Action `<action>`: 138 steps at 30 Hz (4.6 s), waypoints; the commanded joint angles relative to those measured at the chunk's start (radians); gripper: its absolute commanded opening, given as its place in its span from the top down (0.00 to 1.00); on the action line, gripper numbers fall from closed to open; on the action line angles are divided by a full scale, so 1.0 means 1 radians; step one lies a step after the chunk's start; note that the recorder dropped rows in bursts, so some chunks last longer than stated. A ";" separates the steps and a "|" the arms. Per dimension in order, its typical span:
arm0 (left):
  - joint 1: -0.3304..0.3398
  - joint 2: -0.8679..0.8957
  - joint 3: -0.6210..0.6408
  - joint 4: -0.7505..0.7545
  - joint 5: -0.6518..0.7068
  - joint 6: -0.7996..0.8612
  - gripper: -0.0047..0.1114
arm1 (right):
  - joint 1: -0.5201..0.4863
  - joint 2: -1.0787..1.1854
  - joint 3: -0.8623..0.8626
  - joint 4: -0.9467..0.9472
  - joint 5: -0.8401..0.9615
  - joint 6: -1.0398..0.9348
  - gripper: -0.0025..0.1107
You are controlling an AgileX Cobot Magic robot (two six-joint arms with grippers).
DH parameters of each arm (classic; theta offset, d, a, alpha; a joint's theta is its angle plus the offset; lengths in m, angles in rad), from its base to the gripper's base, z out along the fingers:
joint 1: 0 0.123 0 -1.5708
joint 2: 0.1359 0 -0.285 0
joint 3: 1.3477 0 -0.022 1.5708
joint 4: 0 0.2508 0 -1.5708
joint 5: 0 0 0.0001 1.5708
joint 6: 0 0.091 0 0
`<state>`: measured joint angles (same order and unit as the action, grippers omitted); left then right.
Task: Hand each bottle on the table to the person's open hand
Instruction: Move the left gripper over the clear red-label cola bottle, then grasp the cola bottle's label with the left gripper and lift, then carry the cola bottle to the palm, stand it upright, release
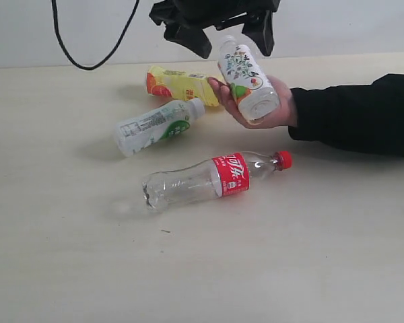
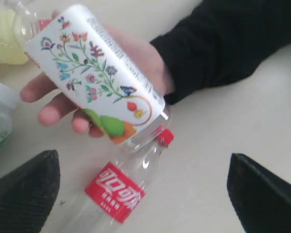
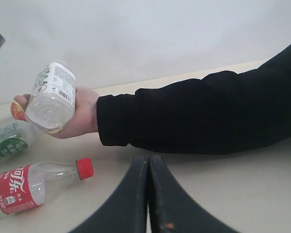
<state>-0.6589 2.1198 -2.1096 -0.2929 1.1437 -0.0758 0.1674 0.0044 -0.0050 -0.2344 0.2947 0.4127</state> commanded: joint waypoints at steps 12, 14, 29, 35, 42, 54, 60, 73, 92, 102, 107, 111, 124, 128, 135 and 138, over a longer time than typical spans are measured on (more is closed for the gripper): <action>-0.099 -0.034 0.094 0.027 0.077 0.316 0.19 | -0.005 -0.004 0.005 0.000 -0.008 -0.001 0.98; -0.118 -0.036 0.098 0.038 0.077 0.332 0.19 | -0.005 -0.004 0.005 0.000 -0.008 -0.001 0.98; -0.141 -0.038 0.132 0.054 0.077 0.445 0.19 | -0.005 -0.004 0.005 0.000 -0.008 -0.001 0.98; -0.141 -0.038 0.200 0.074 0.077 0.477 0.19 | -0.005 -0.004 0.005 0.000 -0.008 -0.001 0.98; -0.141 -0.036 0.237 0.108 0.077 0.596 0.19 | -0.005 -0.004 0.005 0.000 -0.008 -0.001 0.98; -0.141 0.034 0.252 0.148 0.077 0.651 0.19 | -0.005 -0.004 0.005 0.000 -0.008 -0.001 0.98; -0.141 0.059 0.252 0.186 0.077 0.651 0.19 | -0.005 -0.004 0.005 0.000 -0.008 -0.001 0.98; -0.141 0.086 0.252 0.213 0.062 0.639 0.19 | -0.005 -0.004 0.005 0.000 -0.008 -0.001 0.98; -0.141 0.218 0.252 0.309 0.027 0.561 0.19 | -0.005 -0.004 0.005 0.000 -0.008 -0.001 0.98; -0.141 0.233 0.252 0.309 0.027 0.554 0.59 | -0.005 -0.004 0.005 0.000 -0.008 -0.001 0.98; -0.143 0.229 0.252 0.309 0.077 0.554 0.95 | -0.005 -0.004 0.005 0.000 -0.008 -0.001 0.98; -0.163 0.173 0.249 0.303 0.077 0.496 0.95 | -0.005 -0.004 0.005 0.000 -0.008 -0.001 0.98; -0.268 -0.008 0.223 0.282 0.000 0.149 0.95 | -0.005 -0.004 0.005 0.000 -0.008 -0.001 0.98; -0.264 -0.013 0.139 0.282 0.027 0.016 0.95 | -0.005 -0.004 0.005 0.000 -0.008 -0.001 0.98; -0.253 -0.007 -0.032 0.284 0.036 -0.109 0.95 | -0.005 -0.004 0.005 0.000 -0.008 -0.001 0.98; -0.244 0.019 -0.080 0.284 0.029 -0.173 0.95 | -0.005 -0.004 0.005 0.000 -0.008 -0.001 0.98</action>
<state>-0.9133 2.1250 -2.1485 -0.0099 1.1743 -0.1879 0.1674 0.0044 -0.0050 -0.2344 0.2947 0.4127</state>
